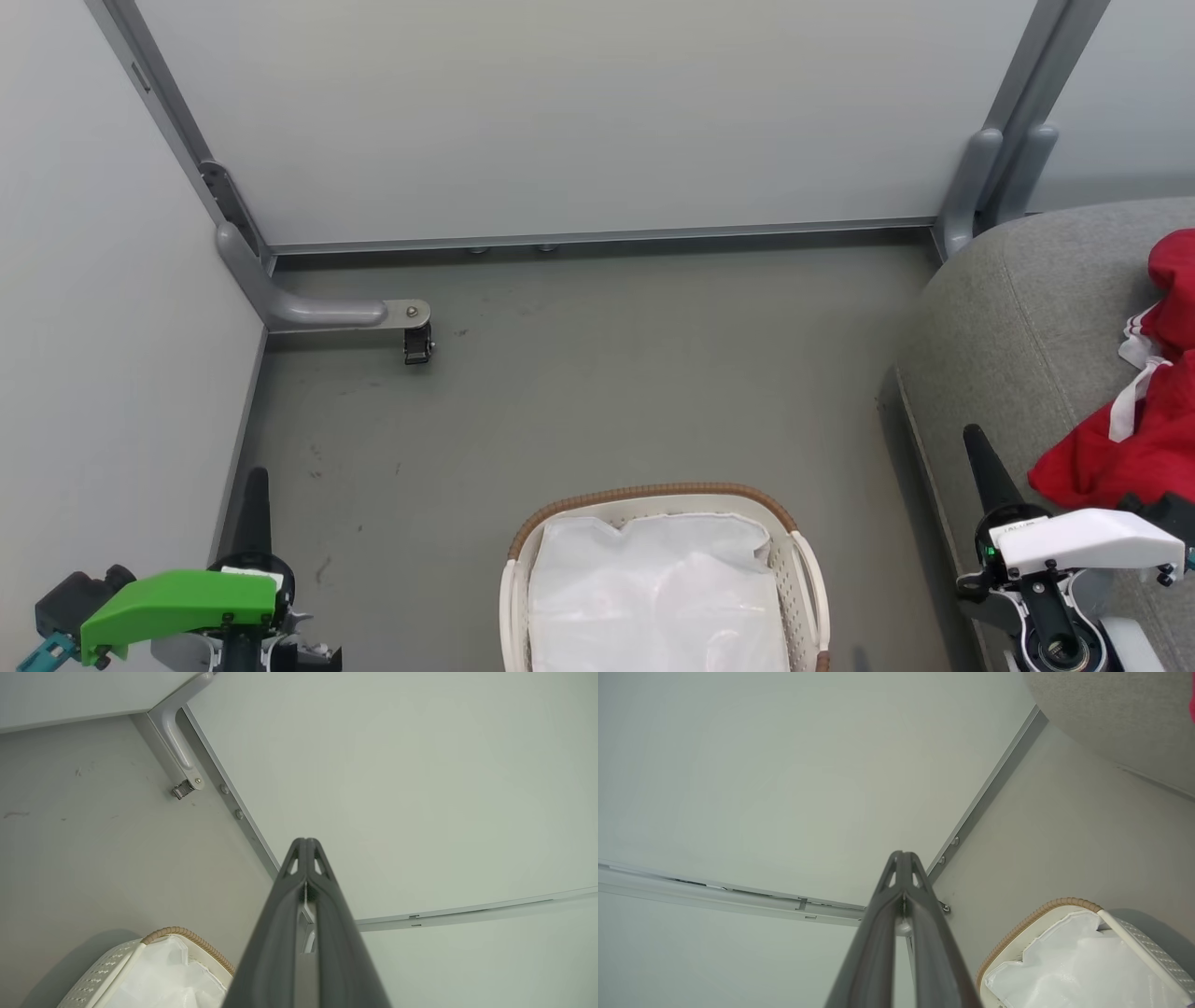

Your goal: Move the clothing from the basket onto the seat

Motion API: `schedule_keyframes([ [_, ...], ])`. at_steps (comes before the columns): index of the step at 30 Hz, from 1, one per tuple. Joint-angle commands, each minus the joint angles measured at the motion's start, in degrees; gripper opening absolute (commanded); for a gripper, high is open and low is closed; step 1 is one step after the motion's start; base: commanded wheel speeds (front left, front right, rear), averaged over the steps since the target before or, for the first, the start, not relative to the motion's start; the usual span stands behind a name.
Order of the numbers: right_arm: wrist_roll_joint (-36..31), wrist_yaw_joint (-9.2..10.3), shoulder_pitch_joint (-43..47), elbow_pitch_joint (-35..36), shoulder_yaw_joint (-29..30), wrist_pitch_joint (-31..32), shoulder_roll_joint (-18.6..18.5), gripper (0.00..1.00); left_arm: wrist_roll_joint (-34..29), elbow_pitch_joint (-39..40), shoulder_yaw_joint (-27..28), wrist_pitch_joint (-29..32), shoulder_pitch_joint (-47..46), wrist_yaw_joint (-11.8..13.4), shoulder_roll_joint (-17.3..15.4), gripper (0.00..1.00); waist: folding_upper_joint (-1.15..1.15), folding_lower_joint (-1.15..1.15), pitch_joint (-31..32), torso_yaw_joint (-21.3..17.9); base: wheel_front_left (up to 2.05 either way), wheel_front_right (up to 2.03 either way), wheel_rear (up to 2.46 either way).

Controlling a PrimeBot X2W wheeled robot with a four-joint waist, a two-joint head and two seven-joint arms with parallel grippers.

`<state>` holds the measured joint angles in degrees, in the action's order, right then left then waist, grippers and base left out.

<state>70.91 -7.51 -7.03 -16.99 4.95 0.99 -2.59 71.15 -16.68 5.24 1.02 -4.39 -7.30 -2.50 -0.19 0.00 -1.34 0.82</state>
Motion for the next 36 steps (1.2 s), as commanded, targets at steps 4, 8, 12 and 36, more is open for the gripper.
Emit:
schedule_keyframes([
  [4, 3.01, 0.02, 0.30, 0.96, 0.38, 0.80, -0.37, 0.00, 2.96, 0.90, 0.34, 0.77, -1.49, -0.22, -0.48, 0.00, 0.12, 0.00, 0.11, -0.07, 0.00, 0.00, 0.00],
  [8, 4.98, 0.02, 0.40, 1.20, 0.53, 1.33, -0.39, 0.00, 4.88, 1.08, 0.47, 1.31, -1.56, -0.23, -0.49, 0.00, 0.13, 0.00, 0.20, -0.14, 0.00, 0.00, 0.00],
  [12, 6.92, 0.02, 0.49, 1.44, 0.68, 1.84, -0.39, 0.00, 6.88, 1.29, 0.59, 1.83, -1.69, -0.24, -0.50, 0.00, 0.14, 0.00, 0.30, -0.21, 0.00, 0.00, 0.00],
  [36, 17.66, 0.03, 0.92, 2.70, 1.42, 4.63, -0.43, 0.00, 17.53, 2.40, 1.21, 4.62, -2.12, -0.30, -0.55, 0.00, 0.17, 0.00, 0.89, -0.63, 0.00, 0.00, 0.00],
])
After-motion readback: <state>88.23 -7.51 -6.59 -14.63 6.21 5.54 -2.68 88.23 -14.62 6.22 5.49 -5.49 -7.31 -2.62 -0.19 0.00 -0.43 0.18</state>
